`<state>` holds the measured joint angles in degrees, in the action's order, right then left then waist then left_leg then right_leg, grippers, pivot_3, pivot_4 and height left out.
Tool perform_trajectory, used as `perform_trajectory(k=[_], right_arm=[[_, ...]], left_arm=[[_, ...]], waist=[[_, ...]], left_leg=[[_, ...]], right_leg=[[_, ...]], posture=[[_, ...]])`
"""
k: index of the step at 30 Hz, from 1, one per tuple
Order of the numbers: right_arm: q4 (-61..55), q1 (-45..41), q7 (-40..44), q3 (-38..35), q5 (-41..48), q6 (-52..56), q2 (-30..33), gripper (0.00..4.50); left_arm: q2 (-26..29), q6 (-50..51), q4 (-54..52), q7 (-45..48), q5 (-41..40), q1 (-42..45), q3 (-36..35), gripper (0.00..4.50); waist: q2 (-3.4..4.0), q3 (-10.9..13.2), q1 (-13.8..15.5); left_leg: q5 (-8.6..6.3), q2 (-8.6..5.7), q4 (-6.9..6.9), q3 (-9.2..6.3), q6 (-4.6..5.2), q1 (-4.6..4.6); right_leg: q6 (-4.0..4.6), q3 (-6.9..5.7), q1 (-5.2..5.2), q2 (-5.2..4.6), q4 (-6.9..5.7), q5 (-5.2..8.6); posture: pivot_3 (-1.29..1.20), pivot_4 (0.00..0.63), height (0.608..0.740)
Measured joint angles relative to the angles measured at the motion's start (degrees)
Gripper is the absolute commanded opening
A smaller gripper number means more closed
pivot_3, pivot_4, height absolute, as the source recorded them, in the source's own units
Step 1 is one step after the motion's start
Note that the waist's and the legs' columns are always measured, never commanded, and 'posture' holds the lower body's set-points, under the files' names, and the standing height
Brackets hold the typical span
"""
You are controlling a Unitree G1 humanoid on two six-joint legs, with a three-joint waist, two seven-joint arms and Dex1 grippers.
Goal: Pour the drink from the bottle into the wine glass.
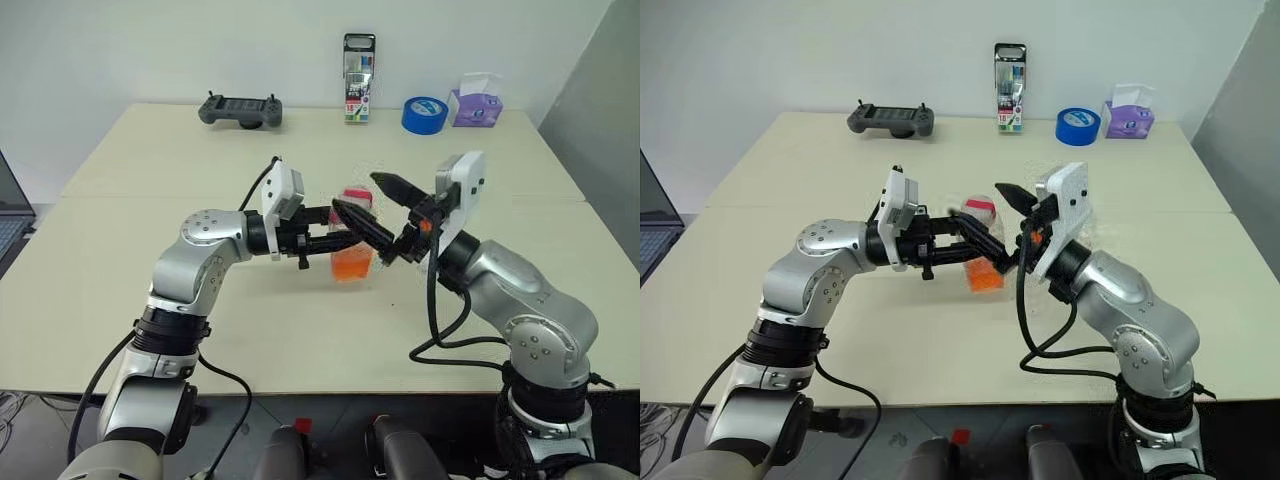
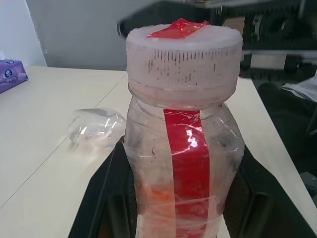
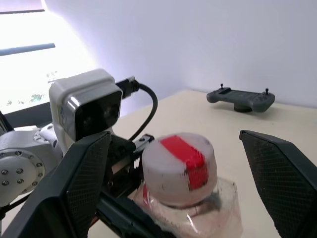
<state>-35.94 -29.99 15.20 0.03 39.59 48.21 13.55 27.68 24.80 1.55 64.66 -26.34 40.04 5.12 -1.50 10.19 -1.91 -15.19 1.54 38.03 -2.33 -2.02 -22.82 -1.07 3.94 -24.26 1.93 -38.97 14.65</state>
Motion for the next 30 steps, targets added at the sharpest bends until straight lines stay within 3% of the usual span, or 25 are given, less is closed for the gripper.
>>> perform_trajectory(k=[1, 4, 9, 19, 22, 26, 30], right_arm=[[0.02, -0.12, -0.09, 0.0, -0.01, 0.0, 0.13, 4.43], [0.33, -0.44, -0.29, 0.11, -0.03, 0.05, 0.43, 3.86], [0.66, -1.09, -0.17, 1.35, -0.08, 0.58, 1.4, 2.18], [1.42, -1.35, 1.28, 1.8, -0.25, 0.47, 3.63, 2.18], [1.73, -1.35, 2.13, 1.91, -0.23, 0.32, 3.98, 2.74], [2.44, -1.34, 2.97, 3.13, -0.73, -0.06, 4.15, 4.03], [2.53, -1.34, 3.31, 3.38, -1.39, -0.33, 4.16, 4.03]], left_arm=[[0.02, 0.0, 0.0, -0.01, 0.0, 0.0, 0.0, 1.77], [0.06, -0.01, 0.0, -0.09, 0.01, 0.0, 0.0, 1.77], [0.1, -0.03, 0.07, -0.19, 0.05, 0.01, 0.0, 1.77], [0.34, -0.03, 0.58, -0.24, 0.23, 0.0, 0.0, 1.77], [0.36, -0.03, 0.58, -0.31, 0.23, 0.01, 0.0, 1.77], [0.36, -0.03, 0.58, -0.39, 0.23, 0.01, 0.0, 1.77], [0.35, -0.03, 0.58, -0.43, 0.23, 0.01, 0.0, 1.77]], waist=[[0.0, 0.0, 0.0], [0.0, 0.0, 0.0], [0.0, 0.0, -0.01], [0.0, 0.0, 0.0], [0.0, 0.0, -0.01], [0.0, 0.0, -0.01], [0.0, 0.0, -0.01]], left_leg=[[0.0, 0.0, 0.0, 0.0, 0.0, 0.0], [0.0, 0.0, 0.0, 0.01, 0.0, 0.0], [0.0, 0.0, 0.0, 0.01, 0.0, 0.0], [0.0, 0.0, 0.0, 0.01, 0.0, 0.0], [0.0, 0.0, 0.0, 0.0, 0.0, 0.0], [0.0, 0.0, 0.0, 0.01, 0.0, 0.0], [0.0, 0.0, 0.0, 0.01, 0.0, 0.0]], right_leg=[[0.0, 0.0, 0.0, 0.0, 0.0, 0.0], [0.0, 0.01, 0.0, 0.0, 0.0, 0.0], [0.0, 0.0, 0.0, 0.0, 0.0, 0.0], [0.0, 0.01, 0.0, 0.0, 0.0, 0.0], [0.0, 0.0, 0.0, 0.0, 0.0, 0.0], [0.0, 0.0, 0.0, 0.0, 0.0, 0.0], [0.0, 0.01, 0.0, 0.0, 0.0, 0.0]], posture=[[0.0, 0.15, 0.74], [0.0, 0.15, 0.74], [0.0, 0.15, 0.74], [0.0, 0.15, 0.74], [0.0, 0.15, 0.74], [0.0, 0.15, 0.74], [0.0, 0.15, 0.74]])
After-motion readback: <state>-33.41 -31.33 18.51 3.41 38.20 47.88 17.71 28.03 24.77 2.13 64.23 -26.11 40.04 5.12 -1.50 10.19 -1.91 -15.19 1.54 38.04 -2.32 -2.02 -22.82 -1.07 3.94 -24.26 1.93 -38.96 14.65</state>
